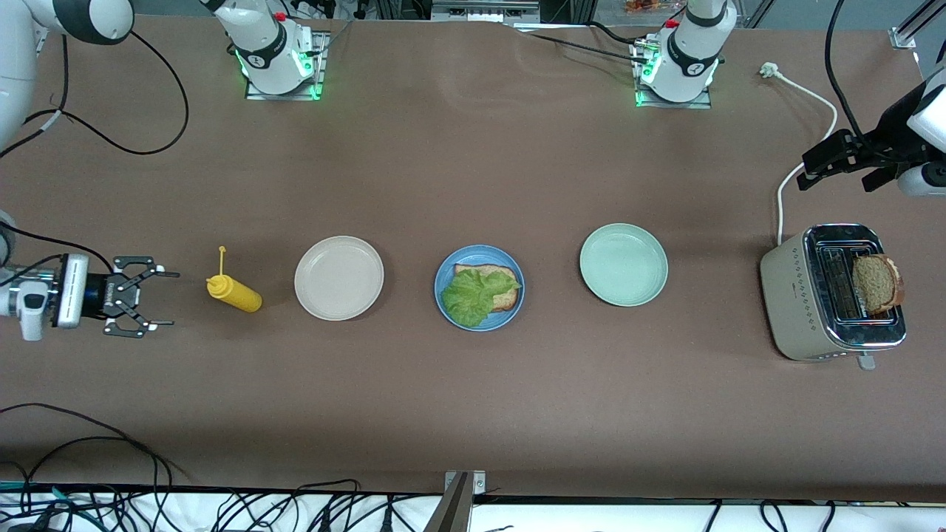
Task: Make sandwich in blue plate with both arms
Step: 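Close the right gripper around the yellow mustard bottle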
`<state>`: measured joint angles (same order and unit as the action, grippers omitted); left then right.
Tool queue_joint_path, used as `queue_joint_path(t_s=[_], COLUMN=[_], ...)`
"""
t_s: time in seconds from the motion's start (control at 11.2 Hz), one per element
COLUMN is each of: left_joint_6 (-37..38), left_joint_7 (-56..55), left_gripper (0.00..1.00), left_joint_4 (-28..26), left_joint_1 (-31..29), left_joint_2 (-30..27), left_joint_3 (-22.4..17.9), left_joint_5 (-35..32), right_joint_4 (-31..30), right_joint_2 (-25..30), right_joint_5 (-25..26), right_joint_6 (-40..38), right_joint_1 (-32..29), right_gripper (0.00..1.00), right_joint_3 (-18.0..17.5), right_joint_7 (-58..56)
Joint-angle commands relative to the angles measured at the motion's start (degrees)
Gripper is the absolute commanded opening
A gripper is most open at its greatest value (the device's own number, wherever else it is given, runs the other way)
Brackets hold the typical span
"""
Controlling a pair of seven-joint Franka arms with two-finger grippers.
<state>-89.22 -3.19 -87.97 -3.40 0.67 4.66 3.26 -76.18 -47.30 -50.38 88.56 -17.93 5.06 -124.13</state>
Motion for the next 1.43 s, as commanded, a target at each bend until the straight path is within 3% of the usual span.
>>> queue_joint_path(t_s=[0.0,0.72,1.34], left_joint_6=[0.5,0.5,0.5], left_joint_7=[0.5,2.0,2.0], left_gripper=[1.0,1.0,1.0], left_joint_4=[1.5,1.5,1.5], left_joint_1=[-0.5,-0.5,-0.5], left_joint_2=[0.6,0.6,0.6], left_joint_3=[-0.3,-0.7,-0.7], left_joint_5=[1.0,1.1,1.2], right_joint_4=[-1.0,-5.0,-4.9], right_joint_2=[-1.9,-6.7,-9.8], right_joint_5=[-3.8,-8.4,-13.2], right_joint_6=[-0.9,-2.3,0.4], right_joint_1=[-1.1,-2.4,-0.4], right_gripper=[1.0,1.0,1.0], right_joint_3=[-1.0,-1.0,-1.5], right_joint_7=[-11.6,-28.5,-29.7])
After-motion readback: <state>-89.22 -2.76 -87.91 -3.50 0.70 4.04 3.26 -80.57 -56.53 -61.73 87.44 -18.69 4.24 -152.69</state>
